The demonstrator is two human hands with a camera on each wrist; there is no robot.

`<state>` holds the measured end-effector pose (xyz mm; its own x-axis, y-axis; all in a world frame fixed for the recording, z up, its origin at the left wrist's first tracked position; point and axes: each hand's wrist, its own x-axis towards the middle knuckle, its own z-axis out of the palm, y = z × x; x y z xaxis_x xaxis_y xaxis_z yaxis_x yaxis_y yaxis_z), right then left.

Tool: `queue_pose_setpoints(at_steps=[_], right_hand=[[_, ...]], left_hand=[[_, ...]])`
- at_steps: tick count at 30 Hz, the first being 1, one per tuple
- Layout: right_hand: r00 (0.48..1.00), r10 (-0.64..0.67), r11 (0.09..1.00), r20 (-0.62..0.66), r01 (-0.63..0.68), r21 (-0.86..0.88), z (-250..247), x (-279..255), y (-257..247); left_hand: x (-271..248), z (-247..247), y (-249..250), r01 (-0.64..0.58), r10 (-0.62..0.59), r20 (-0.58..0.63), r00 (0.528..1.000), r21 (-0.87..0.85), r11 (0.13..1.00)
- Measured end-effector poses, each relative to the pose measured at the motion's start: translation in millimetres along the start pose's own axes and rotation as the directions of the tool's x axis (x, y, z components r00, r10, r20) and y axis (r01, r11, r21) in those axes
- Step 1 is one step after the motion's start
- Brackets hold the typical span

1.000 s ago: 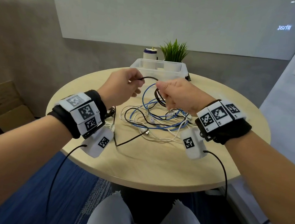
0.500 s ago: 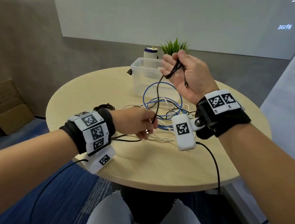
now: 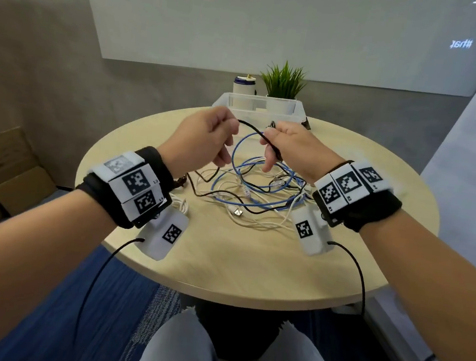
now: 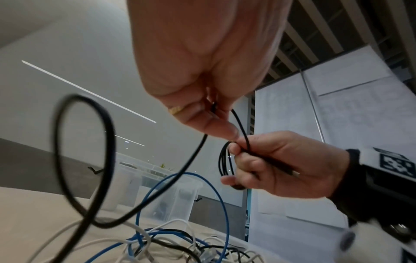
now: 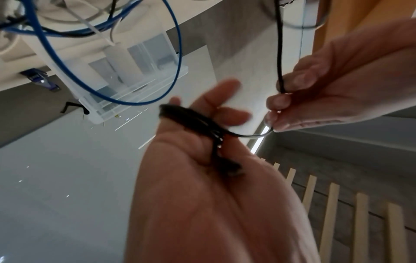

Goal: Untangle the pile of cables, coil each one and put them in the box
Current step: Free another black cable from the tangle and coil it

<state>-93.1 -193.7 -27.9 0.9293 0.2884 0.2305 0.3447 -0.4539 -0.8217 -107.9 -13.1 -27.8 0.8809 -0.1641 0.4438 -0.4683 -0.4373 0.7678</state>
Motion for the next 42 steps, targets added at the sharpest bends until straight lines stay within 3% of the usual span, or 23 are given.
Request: queue_pose_setpoints(at_steps=[3,5,7,13,16,18,20,23,25,28,31,34,38,42], right_hand=[[0.995,0.002,0.995,0.105,-0.012,0.1,3.4,-6.7,-5.0],[0.988,-0.015,0.992,0.155,-0.005,0.128,5.4,-9.7,-6.8],[0.988,-0.022,0.957,0.15,-0.023,0.288,4.0,-10.6,-8.6],[0.999,-0.008,0.682,0.033,-0.019,0.731,-0.3,-2.5,-17.1],[1.0,0.0,0.526,-0.031,0.026,0.85,2.0,3.0,-20.6],[0.992,0.027,0.5,-0.126,0.096,0.861,0.4,7.4,-21.2],[0.972,0.031,0.622,-0.232,0.163,0.766,-0.2,10.8,-19.0],[0.915,-0.097,0.945,-0.392,0.208,0.252,0.8,12.5,-8.1],[0.917,-0.192,0.981,-0.351,0.178,-0.07,0.3,14.0,-1.8],[0.965,-0.191,0.946,-0.181,0.132,-0.296,-0.8,10.1,0.7],[0.99,-0.124,0.958,-0.064,0.102,-0.268,-0.4,1.3,-2.9],[0.995,-0.09,0.992,0.049,0.094,-0.08,3.0,-2.7,-4.6],[0.99,-0.069,0.997,0.122,0.071,-0.017,6.2,-5.1,-5.4],[0.992,-0.043,0.988,0.118,0.025,0.153,3.8,-6.2,-9.6]], left_hand=[[5.5,-1.4,-4.7,0.035,-0.038,-0.099,0.994,-0.026,0.999],[6.4,1.1,-9.1,0.07,-0.07,-0.076,0.995,-0.007,0.998],[4.6,5.9,-14.8,0.11,-0.11,-0.014,0.994,0.025,0.994],[-7.0,24.5,-21.6,0.156,-0.181,0.175,0.968,0.146,0.977],[-14.3,31.5,-20.1,0.148,-0.204,0.318,0.926,0.193,0.97],[-19.1,33.8,-18.8,0.143,-0.215,0.416,0.884,0.198,0.97],[-22.9,32.8,-16.3,0.141,-0.222,0.476,0.851,0.199,0.97],[-24.4,28.1,-9.8,0.131,-0.232,0.562,0.794,0.215,0.968],[-23.3,23.8,-4.6,0.122,-0.221,0.564,0.796,0.207,0.971],[-17.2,16.1,2.9,0.112,-0.156,0.428,0.89,0.126,0.986],[-9.4,7.5,6.2,0.053,-0.076,0.218,0.973,0.107,0.993],[-1.9,1.7,5.1,-0.029,0.016,0.067,0.998,0.201,0.979],[2.5,-0.6,0.2,-0.054,0.048,0.028,0.998,0.261,0.964],[-2.1,3.1,-5.5,0.003,-0.005,0.007,1.0,0.16,0.987]])
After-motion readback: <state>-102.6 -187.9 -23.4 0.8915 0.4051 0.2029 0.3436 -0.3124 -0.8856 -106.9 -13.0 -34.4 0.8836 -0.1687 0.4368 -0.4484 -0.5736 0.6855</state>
